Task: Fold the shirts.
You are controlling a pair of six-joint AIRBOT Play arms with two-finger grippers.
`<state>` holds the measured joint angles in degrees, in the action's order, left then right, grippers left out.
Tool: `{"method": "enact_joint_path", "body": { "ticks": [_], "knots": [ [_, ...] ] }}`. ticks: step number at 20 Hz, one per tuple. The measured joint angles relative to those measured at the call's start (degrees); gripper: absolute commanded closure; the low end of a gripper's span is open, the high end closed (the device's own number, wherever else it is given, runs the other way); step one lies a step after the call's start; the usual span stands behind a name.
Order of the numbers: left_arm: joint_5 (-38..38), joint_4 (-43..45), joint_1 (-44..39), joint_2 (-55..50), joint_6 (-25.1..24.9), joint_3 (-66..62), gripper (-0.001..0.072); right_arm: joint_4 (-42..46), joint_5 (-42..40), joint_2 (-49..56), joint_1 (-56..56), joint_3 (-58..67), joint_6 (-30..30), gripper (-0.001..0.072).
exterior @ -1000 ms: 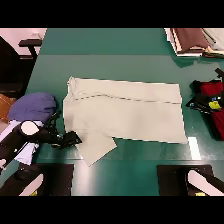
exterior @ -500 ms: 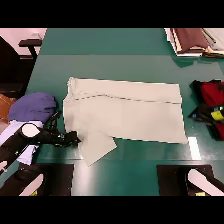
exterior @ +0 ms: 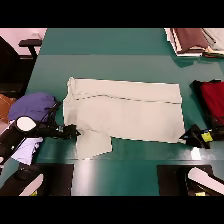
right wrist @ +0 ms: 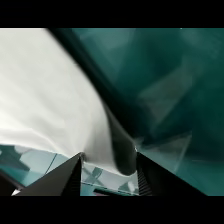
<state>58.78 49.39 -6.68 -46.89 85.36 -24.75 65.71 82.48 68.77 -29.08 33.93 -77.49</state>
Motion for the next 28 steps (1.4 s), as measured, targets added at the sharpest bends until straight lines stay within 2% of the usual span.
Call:
{"method": "enact_joint_path", "body": {
  "ticks": [2, 3, 7, 11, 15, 17, 19, 21, 28],
  "knots": [
    [1.9, 1.8, 0.0, 0.0, 0.0, -2.2, 0.0686, -0.2, -1.8, 0.3, 2.7, -0.7, 0.0, 0.0673],
    [3.3, 3.2, 0.0, 0.0, 0.2, -3.4, 0.0687, -0.2, -2.5, -0.2, 4.0, -0.9, 0.0, 0.0695],
    [9.7, 9.2, 0.0, 0.6, 1.8, -7.9, 0.0688, 2.9, -5.3, -6.1, 6.7, -1.1, 0.1, 0.0696],
    [15.2, 12.5, 0.0, 6.6, 4.5, -9.5, 0.0687, 7.0, 0.9, -14.9, 7.0, 1.6, 0.1, 0.0696],
    [25.6, 13.2, 0.0, 14.3, 8.0, -11.1, 0.0687, 10.3, 7.7, -23.3, 7.0, 5.3, -0.7, 0.0697],
    [27.5, 13.4, 0.0, 15.8, 8.7, -12.7, 0.0687, 11.0, 9.0, -25.2, 7.7, 7.2, -1.5, 0.0697],
    [26.1, 13.9, 0.0, 15.1, 8.3, -14.3, 0.0686, 11.4, 9.4, -24.4, 9.8, 9.6, -2.3, 0.0697],
    [21.6, 14.5, 0.0, 11.6, 6.5, -15.8, 0.0684, 11.7, 7.9, -20.9, 12.9, 12.7, -3.3, 0.0696],
    [1.9, 17.6, 0.0, -11.2, 0.9, -25.7, 0.0683, 11.7, 0.0, 0.2, 22.1, 28.9, -5.0, 0.0695]
  ]
}}
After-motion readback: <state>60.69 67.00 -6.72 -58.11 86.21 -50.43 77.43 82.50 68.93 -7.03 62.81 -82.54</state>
